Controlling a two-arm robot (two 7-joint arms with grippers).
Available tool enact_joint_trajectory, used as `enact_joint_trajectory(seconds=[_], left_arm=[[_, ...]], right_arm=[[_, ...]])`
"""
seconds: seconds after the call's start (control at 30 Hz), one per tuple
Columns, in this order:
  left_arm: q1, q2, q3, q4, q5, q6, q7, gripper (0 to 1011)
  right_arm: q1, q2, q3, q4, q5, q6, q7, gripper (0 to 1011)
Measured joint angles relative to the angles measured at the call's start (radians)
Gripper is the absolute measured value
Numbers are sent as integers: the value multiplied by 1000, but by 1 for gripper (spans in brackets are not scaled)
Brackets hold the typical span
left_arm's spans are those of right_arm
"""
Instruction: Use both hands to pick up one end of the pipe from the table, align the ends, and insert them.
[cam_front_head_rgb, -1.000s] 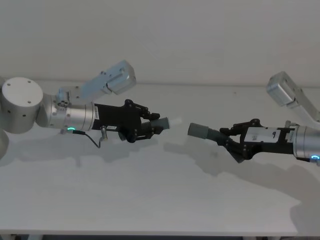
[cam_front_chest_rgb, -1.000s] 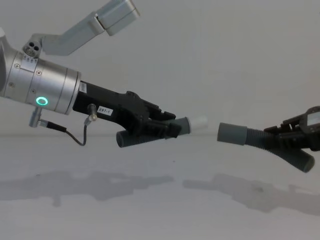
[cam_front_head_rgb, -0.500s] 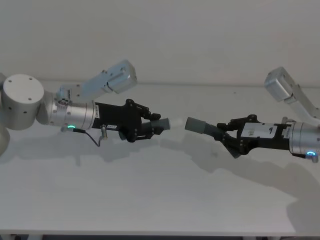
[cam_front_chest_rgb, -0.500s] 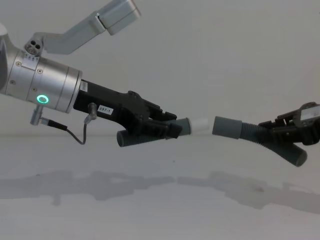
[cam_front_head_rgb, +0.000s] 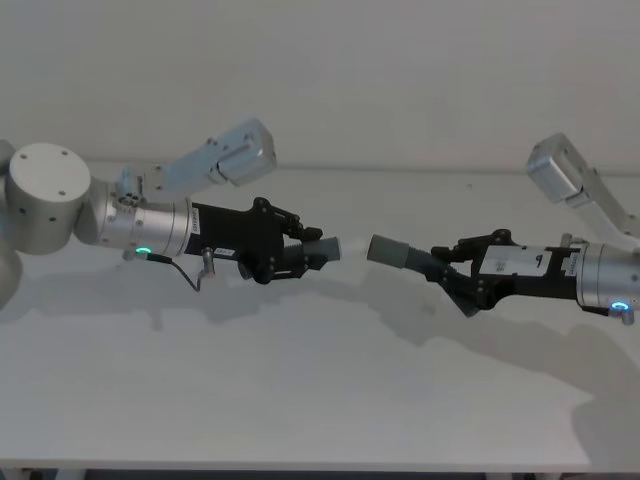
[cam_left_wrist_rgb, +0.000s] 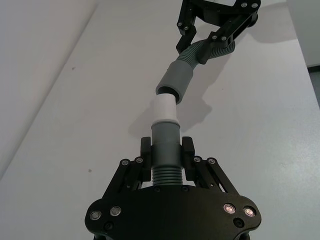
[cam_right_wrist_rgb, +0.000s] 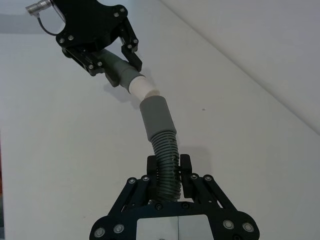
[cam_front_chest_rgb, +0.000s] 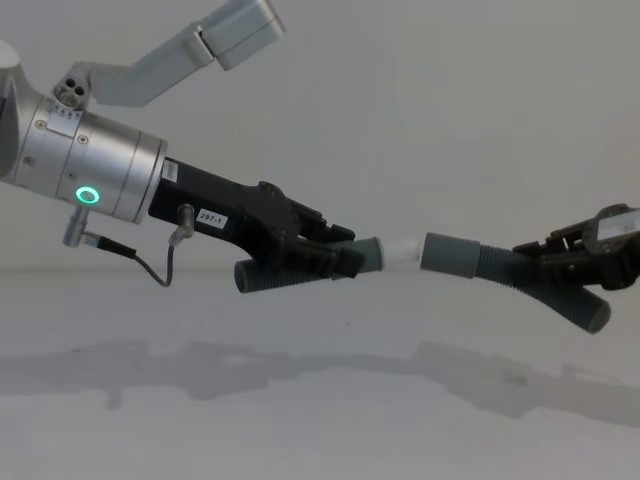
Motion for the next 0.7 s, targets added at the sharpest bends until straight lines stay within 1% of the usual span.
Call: enact_joint_trajectory(seconds=[0.7], left_arm=[[-25,-10,24,32,-16,-20,-31,346]], right_arm=[[10,2,-13,4,24,-12,7,268]])
